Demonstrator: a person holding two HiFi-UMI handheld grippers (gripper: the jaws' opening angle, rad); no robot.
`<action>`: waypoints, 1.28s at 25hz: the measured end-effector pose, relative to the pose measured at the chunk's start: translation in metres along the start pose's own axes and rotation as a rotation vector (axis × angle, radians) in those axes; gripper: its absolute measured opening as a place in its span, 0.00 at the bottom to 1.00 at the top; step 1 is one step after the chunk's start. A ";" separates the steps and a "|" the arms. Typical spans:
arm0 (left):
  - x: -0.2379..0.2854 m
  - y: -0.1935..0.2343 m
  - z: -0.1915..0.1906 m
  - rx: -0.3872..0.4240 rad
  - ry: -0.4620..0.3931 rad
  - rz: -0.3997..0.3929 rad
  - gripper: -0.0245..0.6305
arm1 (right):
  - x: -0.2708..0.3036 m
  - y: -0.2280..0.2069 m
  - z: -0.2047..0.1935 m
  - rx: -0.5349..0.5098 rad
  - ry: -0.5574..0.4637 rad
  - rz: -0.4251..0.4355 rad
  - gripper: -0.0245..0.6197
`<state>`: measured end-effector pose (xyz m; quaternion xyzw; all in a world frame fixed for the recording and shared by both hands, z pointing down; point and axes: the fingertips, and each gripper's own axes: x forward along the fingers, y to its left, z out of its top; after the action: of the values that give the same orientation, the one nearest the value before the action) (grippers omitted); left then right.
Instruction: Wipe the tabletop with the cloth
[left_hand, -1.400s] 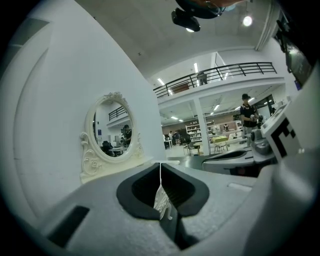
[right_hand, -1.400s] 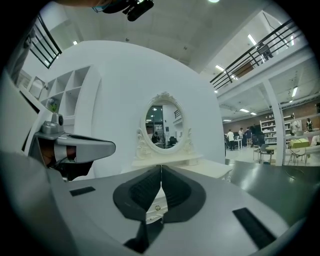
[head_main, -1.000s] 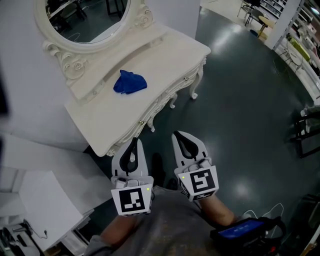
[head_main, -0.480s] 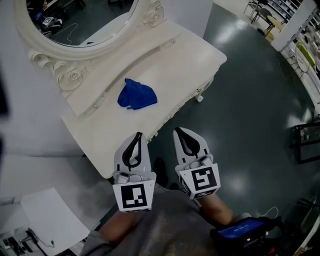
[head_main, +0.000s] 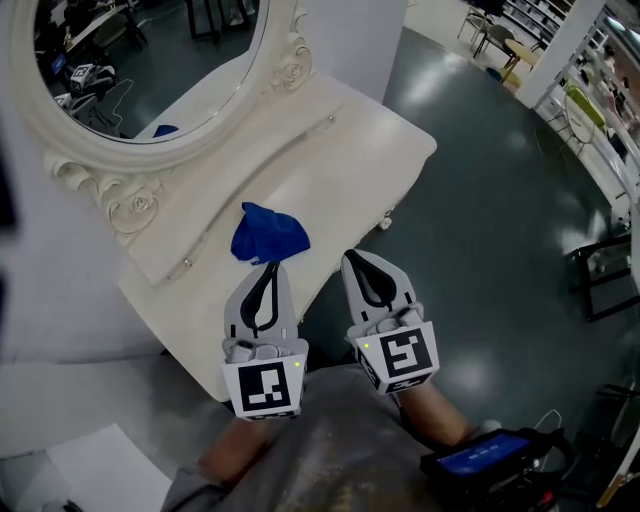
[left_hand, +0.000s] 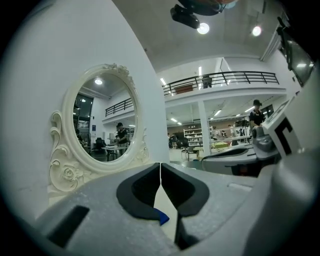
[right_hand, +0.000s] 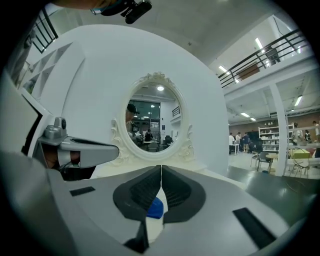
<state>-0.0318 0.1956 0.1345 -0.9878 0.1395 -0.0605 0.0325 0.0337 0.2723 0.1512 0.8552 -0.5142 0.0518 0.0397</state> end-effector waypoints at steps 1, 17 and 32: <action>0.003 0.001 0.001 0.000 -0.007 -0.005 0.07 | 0.001 -0.002 0.002 -0.004 -0.004 -0.006 0.06; 0.078 0.007 -0.023 -0.017 0.078 0.038 0.07 | 0.065 -0.052 -0.030 0.064 0.086 0.059 0.06; 0.152 0.037 -0.021 0.009 0.173 0.268 0.07 | 0.168 -0.097 -0.017 0.077 0.101 0.336 0.06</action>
<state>0.1001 0.1171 0.1695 -0.9514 0.2719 -0.1410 0.0325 0.1968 0.1729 0.1889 0.7543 -0.6449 0.1205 0.0236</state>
